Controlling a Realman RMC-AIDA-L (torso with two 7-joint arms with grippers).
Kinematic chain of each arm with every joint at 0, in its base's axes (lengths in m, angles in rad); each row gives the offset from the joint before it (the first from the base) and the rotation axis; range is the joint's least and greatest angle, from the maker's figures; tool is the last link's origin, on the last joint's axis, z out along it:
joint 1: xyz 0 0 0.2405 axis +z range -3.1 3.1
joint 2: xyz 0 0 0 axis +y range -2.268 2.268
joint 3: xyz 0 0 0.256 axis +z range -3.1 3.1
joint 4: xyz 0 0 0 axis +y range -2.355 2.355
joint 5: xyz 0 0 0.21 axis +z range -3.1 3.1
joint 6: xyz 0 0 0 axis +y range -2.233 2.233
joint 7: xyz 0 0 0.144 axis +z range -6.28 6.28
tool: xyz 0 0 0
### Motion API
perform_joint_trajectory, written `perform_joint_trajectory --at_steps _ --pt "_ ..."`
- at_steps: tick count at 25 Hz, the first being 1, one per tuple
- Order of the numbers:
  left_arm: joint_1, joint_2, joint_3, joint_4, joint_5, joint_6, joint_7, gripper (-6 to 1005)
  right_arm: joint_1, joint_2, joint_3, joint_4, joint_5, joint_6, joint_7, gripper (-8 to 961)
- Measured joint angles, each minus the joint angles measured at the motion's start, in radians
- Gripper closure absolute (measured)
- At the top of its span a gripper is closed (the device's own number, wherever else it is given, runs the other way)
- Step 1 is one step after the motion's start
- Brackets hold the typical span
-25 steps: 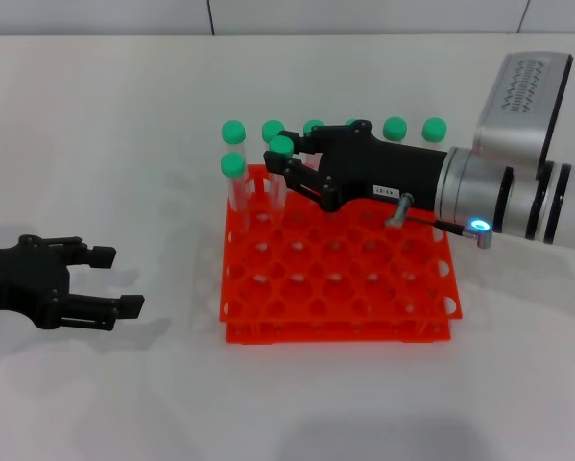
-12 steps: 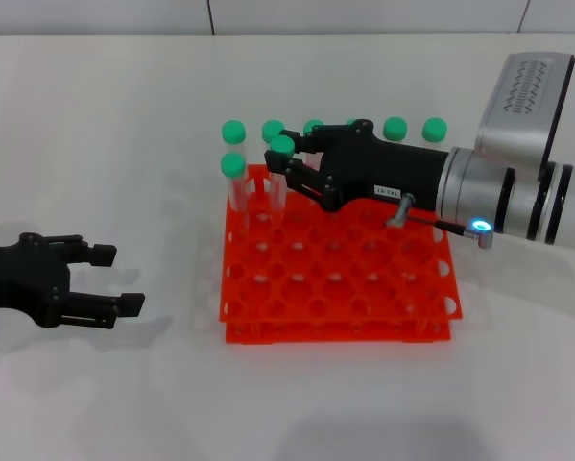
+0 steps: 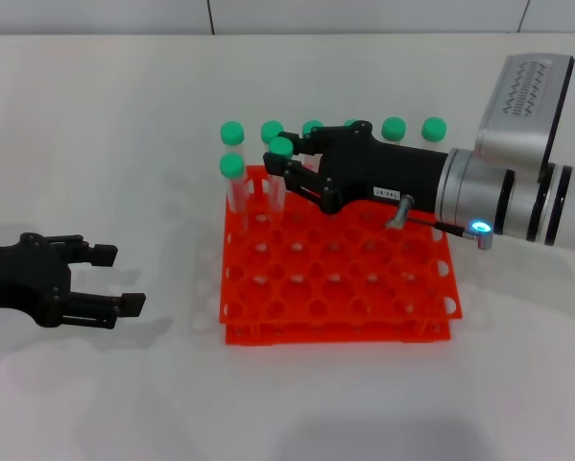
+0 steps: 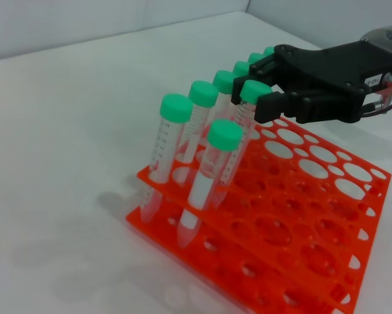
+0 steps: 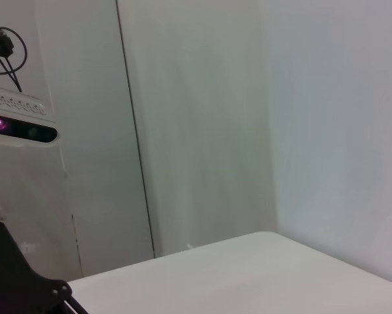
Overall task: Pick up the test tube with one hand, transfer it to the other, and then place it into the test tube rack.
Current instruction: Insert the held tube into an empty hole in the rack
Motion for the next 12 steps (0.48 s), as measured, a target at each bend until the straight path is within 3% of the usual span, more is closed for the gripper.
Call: perform_joint_trajectory --at_steps 12 --pt "0.0 0.0 -0.001 0.0 0.0 -0.001 -0.001 113 0.001 0.0 -0.001 0.0 -0.003 -0.004 -0.007 666"
